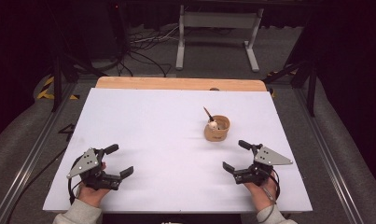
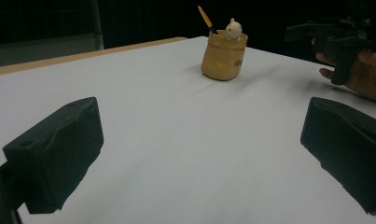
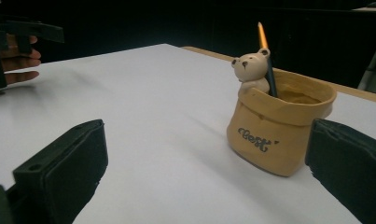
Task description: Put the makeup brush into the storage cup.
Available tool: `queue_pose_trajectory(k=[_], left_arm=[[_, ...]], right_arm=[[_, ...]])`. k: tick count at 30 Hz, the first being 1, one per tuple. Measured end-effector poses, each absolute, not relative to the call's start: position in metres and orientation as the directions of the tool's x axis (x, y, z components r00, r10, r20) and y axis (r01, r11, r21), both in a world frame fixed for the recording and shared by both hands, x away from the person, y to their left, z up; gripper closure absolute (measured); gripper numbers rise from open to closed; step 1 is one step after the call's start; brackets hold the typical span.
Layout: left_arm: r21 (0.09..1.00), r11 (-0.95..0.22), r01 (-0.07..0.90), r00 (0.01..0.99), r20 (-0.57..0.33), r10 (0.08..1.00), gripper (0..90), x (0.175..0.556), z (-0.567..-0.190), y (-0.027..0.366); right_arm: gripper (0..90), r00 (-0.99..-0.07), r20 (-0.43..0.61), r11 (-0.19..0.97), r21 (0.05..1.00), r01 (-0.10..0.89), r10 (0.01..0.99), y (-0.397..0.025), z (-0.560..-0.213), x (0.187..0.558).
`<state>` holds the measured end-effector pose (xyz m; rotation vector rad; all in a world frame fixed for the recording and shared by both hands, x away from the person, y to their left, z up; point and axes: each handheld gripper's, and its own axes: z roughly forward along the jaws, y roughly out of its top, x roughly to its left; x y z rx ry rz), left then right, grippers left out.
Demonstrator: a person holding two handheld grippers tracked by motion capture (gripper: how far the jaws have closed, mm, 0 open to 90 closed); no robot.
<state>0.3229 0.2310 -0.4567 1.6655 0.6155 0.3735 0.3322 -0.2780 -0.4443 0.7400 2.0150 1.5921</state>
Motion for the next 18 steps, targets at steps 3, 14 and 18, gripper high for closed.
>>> queue_pose_trajectory(k=[3, 14, 18], left_arm=[[0.976, -0.094, 0.195, 0.803, -0.104, 0.587, 0.0, 0.3243, -0.4581, 0.2315], [0.975, -0.078, 0.207, 0.796, -0.122, 0.593, 0.0, 0.3258, -0.4589, 0.233], [0.977, -0.077, 0.197, 0.793, -0.113, 0.598, 0.0, 0.3267, -0.458, 0.2335]], right_arm=[[0.0, -0.746, -0.018, 0.174, 0.976, 0.132, 0.666, -0.2797, -0.4458, 0.3337], [0.0, -0.742, -0.027, 0.18, 0.975, 0.127, 0.67, -0.2789, -0.4462, 0.334], [0.0, -0.741, -0.033, 0.174, 0.978, 0.114, 0.67, -0.2798, -0.4443, 0.3334]])
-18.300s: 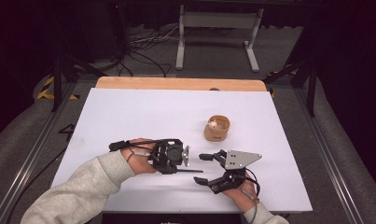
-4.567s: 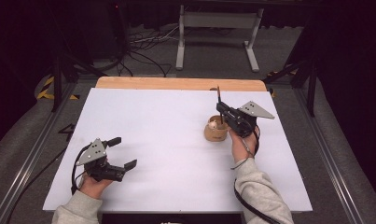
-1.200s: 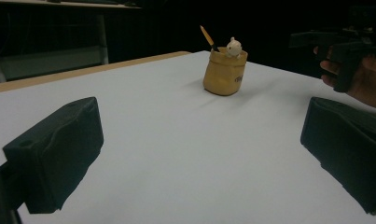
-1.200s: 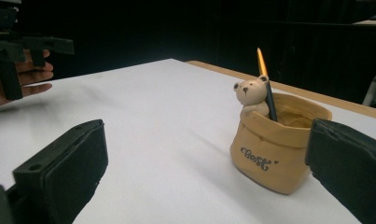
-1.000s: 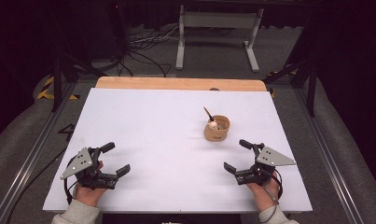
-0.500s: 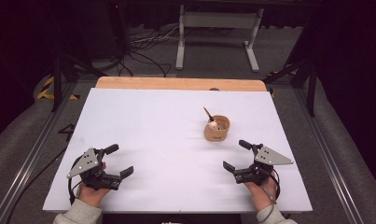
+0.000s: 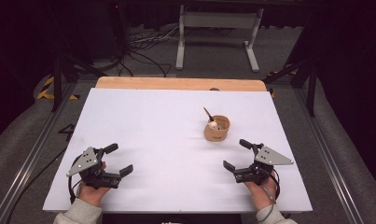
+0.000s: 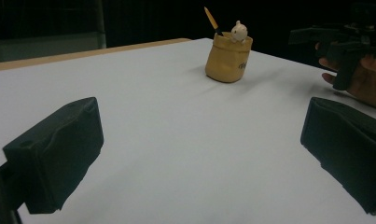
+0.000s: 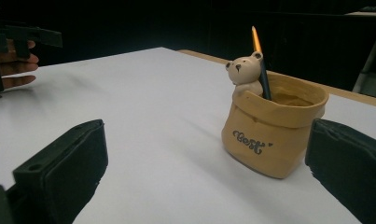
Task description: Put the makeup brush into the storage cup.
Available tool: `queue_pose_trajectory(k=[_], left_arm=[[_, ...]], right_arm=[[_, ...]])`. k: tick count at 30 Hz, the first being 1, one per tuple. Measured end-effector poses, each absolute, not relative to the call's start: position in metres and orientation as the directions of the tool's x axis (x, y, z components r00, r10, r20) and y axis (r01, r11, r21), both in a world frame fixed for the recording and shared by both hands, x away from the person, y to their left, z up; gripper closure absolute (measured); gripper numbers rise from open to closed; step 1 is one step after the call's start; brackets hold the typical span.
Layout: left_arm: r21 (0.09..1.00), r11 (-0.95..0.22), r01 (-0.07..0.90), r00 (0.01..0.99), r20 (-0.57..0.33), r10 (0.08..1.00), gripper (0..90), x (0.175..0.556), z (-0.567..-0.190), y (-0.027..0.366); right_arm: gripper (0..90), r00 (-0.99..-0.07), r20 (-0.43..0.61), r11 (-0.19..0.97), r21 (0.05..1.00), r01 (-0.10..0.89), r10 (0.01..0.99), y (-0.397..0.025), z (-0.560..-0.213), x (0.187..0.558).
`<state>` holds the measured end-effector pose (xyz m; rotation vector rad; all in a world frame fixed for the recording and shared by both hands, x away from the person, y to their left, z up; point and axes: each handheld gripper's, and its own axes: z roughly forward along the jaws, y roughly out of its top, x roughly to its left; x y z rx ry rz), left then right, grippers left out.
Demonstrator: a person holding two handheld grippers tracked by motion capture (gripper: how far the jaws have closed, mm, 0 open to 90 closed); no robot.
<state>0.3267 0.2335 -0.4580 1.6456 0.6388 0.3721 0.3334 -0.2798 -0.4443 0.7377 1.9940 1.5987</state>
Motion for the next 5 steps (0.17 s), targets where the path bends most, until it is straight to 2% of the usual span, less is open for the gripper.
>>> queue_pose_trajectory(k=[5], left_arm=[[0.979, -0.077, 0.19, 0.793, -0.107, 0.6, 0.0, 0.3266, -0.4575, 0.2341]], right_arm=[[0.0, -0.74, -0.032, 0.167, 0.98, 0.109, 0.672, -0.2799, -0.4434, 0.3329]])
